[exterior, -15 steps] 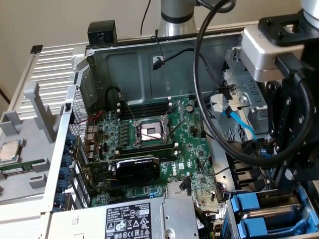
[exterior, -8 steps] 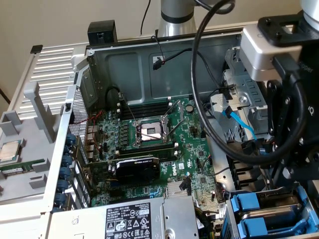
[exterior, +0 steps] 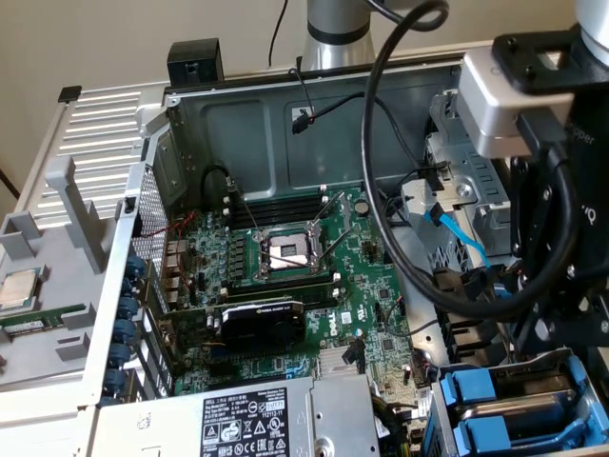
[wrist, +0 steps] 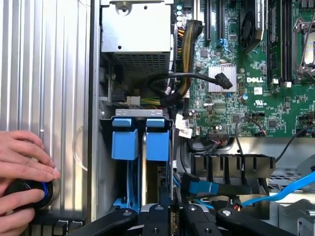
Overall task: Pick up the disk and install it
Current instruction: 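Insert the first disk wire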
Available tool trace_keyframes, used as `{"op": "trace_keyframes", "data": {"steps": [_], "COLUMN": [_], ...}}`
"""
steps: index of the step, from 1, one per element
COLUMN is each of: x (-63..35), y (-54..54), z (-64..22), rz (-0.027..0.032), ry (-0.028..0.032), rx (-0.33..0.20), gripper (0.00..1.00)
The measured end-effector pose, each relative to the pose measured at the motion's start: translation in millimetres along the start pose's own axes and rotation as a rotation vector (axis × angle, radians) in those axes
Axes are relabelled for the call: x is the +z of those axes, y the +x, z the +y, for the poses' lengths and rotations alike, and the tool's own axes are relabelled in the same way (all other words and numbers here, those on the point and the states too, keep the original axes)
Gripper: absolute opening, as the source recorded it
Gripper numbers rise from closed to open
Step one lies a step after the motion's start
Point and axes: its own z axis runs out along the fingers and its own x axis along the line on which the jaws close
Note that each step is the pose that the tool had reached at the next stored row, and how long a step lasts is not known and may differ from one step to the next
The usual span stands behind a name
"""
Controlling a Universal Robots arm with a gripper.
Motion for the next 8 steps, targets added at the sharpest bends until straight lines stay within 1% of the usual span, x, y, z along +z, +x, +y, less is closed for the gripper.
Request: {"op": "trace_keyframes", "data": {"steps": [3, 8], "x": [0.4, 1.2], "y": [1.8, 4.4], "z": [0.0, -0.1], "rz": [-0.005, -0.0163], "ry": [-0.0009, -0.0031], "rx": [0.011, 0.027], "gripper": [0.16, 0.16]}}
